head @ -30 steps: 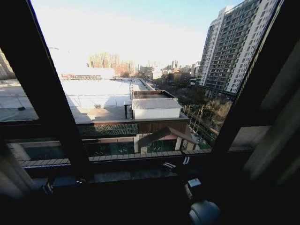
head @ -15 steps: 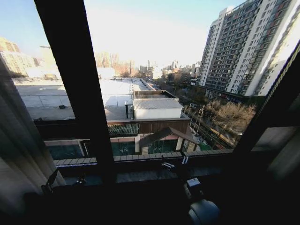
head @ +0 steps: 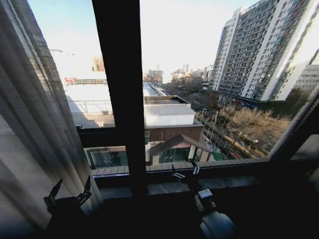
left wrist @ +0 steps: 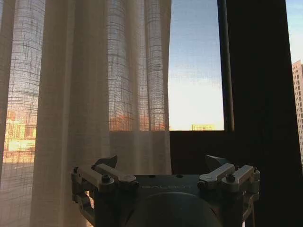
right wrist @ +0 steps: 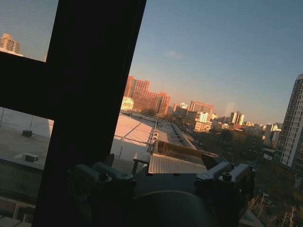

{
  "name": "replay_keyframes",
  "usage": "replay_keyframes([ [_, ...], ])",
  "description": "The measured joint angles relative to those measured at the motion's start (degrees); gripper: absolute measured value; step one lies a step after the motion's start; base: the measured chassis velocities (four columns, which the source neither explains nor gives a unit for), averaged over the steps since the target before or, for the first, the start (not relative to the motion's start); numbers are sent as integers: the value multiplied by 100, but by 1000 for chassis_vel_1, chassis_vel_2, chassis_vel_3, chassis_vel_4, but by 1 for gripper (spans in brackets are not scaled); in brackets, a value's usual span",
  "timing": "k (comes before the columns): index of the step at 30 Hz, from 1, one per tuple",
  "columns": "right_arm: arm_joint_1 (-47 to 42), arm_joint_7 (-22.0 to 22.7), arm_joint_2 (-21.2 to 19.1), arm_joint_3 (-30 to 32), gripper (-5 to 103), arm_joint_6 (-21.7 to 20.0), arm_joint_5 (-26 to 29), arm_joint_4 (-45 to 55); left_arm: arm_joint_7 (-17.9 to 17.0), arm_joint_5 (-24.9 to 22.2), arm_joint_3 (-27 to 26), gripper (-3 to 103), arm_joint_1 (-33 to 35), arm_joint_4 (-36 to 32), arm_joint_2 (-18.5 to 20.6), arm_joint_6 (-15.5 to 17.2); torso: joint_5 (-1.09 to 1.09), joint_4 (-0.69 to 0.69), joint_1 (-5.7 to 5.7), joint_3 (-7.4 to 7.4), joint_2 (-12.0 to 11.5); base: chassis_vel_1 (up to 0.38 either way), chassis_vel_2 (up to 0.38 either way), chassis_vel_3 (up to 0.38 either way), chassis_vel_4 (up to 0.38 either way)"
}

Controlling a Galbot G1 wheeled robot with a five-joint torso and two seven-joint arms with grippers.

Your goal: Open the curtains by pulling them apart, changing their state from closed to fully open.

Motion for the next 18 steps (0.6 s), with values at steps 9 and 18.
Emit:
replay_keyframes([
  [9, 123, 104, 36, 68, 100, 187, 549, -132, -7, 95, -3, 100, -41, 38, 32, 109, -1, -2, 1, 0, 1, 327, 323, -316, -328],
  [18, 223, 153, 43, 213, 100, 213, 746, -205, -58, 241, 265, 100, -427, 24, 240, 951, 5, -2, 0, 0, 0, 55, 45, -59, -72],
])
